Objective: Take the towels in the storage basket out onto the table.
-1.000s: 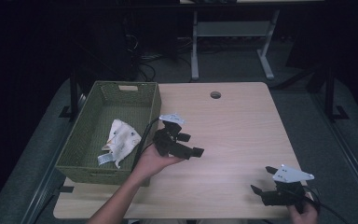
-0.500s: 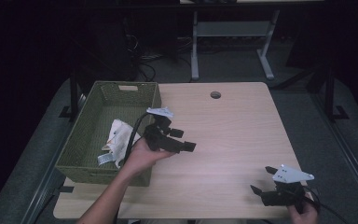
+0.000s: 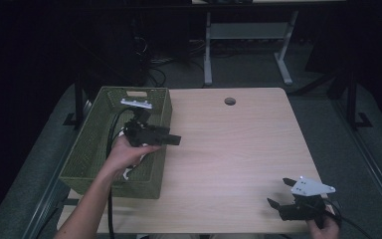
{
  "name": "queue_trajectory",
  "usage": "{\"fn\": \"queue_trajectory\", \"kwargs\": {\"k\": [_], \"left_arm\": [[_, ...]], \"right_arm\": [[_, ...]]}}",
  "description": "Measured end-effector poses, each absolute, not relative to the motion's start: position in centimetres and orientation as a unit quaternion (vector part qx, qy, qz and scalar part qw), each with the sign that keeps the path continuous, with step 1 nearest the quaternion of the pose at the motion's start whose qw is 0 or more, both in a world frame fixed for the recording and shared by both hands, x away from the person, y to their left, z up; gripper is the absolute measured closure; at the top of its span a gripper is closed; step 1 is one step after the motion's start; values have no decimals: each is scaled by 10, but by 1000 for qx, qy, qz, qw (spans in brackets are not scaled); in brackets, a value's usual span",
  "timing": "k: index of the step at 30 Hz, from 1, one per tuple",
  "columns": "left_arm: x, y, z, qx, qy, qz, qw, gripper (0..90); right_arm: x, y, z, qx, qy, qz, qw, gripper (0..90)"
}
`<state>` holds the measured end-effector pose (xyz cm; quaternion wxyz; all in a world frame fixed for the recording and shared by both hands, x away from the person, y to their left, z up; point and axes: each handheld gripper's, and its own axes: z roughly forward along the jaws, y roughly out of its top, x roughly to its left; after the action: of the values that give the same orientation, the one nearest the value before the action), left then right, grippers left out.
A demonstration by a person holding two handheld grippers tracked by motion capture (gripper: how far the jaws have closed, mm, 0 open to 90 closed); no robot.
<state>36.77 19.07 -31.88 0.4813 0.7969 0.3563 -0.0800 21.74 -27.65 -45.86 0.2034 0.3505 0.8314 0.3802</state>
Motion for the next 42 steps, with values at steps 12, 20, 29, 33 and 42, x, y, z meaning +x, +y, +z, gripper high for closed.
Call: {"fn": "queue_trajectory", "kwargs": {"k": [12,20,29,33,42], "left_arm": [[374,230,-327,782,392,-70,479,172],[376,254,-331,778,403,-57,479,205],[386,283,-348,766,458,-38,449,213],[390,292,-355,768,484,-19,418,226],[399,296,-371,764,562,28,317,294]], "right_arm": [[218,-275,-459,344,836,375,204,140],[217,-273,-459,338,839,375,202,140],[217,-273,-459,336,841,374,200,140],[217,-273,-459,335,841,375,199,140],[217,-272,-459,331,842,377,200,140]]}}
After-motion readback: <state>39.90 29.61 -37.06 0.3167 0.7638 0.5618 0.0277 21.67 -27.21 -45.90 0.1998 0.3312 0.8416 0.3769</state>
